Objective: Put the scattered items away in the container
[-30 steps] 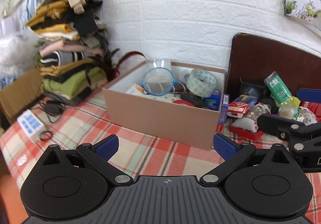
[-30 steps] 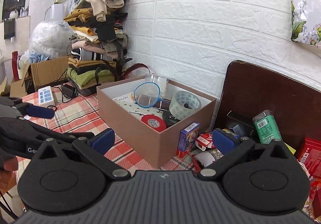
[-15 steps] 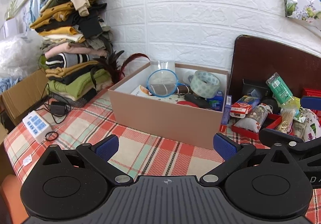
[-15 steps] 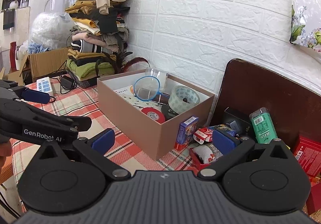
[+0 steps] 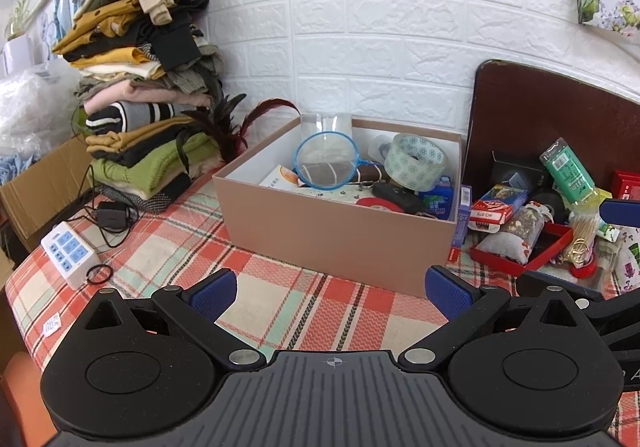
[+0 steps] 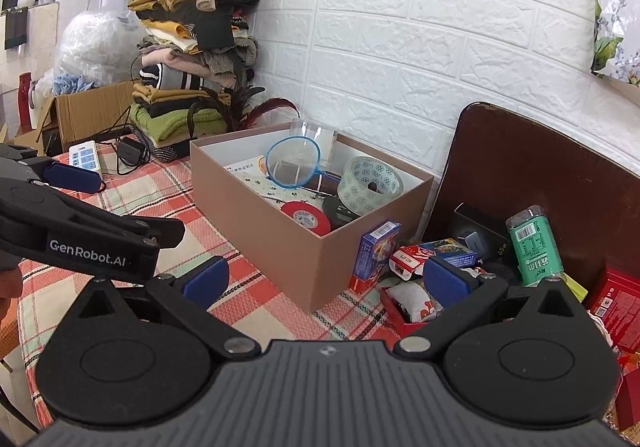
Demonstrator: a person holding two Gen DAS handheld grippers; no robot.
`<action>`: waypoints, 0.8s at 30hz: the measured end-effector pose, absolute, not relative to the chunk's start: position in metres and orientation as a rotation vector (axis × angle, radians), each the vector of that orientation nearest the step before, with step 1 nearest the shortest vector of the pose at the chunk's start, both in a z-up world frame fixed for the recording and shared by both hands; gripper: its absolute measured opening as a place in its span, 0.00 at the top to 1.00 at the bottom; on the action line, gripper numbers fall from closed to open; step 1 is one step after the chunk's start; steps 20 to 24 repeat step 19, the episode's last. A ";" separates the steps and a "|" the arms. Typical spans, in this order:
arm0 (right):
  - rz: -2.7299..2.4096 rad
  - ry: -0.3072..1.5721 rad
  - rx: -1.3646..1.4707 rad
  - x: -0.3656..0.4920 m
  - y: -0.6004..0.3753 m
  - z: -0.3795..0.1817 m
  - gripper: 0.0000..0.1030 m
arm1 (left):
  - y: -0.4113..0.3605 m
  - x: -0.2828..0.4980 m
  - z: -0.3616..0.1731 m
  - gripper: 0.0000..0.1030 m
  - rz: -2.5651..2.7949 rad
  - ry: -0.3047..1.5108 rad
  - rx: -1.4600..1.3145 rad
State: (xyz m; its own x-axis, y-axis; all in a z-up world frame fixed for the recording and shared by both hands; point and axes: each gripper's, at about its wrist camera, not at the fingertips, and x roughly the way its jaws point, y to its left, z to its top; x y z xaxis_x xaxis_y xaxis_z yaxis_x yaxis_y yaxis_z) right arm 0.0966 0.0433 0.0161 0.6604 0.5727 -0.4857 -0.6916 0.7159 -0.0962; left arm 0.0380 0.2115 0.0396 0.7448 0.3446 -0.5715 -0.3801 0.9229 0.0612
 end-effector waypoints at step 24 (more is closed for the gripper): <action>0.745 0.462 -0.287 0.105 0.048 0.011 0.00 | 0.211 0.046 0.037 0.00 0.403 0.598 -0.037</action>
